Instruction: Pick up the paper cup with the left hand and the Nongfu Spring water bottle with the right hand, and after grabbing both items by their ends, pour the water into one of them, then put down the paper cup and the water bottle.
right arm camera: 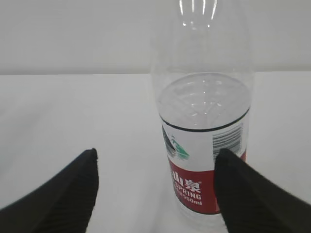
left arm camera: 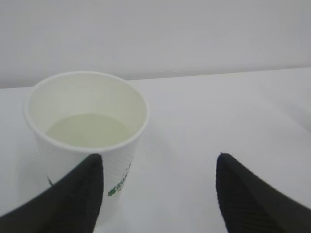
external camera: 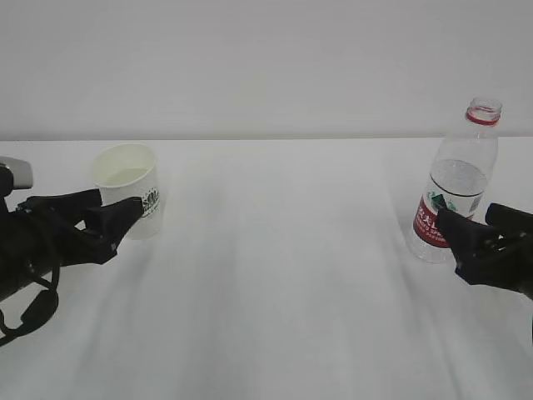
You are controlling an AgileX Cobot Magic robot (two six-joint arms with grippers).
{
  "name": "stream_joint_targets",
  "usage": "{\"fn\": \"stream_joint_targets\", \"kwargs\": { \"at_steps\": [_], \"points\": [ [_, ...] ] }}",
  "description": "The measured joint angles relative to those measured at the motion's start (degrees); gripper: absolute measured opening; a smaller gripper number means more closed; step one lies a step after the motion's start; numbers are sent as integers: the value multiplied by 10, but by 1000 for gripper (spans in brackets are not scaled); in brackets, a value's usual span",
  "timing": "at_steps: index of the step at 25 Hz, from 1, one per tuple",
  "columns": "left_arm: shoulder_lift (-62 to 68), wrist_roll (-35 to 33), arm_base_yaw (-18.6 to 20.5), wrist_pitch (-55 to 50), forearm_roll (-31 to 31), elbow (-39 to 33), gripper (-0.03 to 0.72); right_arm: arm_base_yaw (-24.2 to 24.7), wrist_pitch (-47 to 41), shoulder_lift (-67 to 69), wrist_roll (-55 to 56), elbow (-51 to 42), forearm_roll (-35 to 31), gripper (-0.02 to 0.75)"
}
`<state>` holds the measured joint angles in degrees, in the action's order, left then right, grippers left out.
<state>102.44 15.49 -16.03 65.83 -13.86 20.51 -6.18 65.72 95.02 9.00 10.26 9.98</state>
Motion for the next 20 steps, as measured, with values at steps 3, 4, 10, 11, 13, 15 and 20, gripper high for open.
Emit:
{"fn": "stream_joint_targets", "kwargs": {
  "at_steps": [3,4,10,11,13,15,20],
  "points": [
    [-11,0,0,0,12,0,531,0,0,0,1,2,0,557],
    [-15,0,0,0,17,0,531,0,0,0,1,3,0,557],
    [-34,0,0,0,29,-1,531,0,-11,-28,4,18,1,557],
    [-37,0,0,0,31,-1,531,0,-20,-36,4,23,1,557],
    [-44,0,0,0,32,-1,531,0,-36,-51,4,36,1,557],
    [-54,0,0,0,36,-1,531,0,-53,-67,4,48,1,557],
    [-79,0,0,0,44,-1,531,0,-100,-104,5,75,1,557]
  ]
}}
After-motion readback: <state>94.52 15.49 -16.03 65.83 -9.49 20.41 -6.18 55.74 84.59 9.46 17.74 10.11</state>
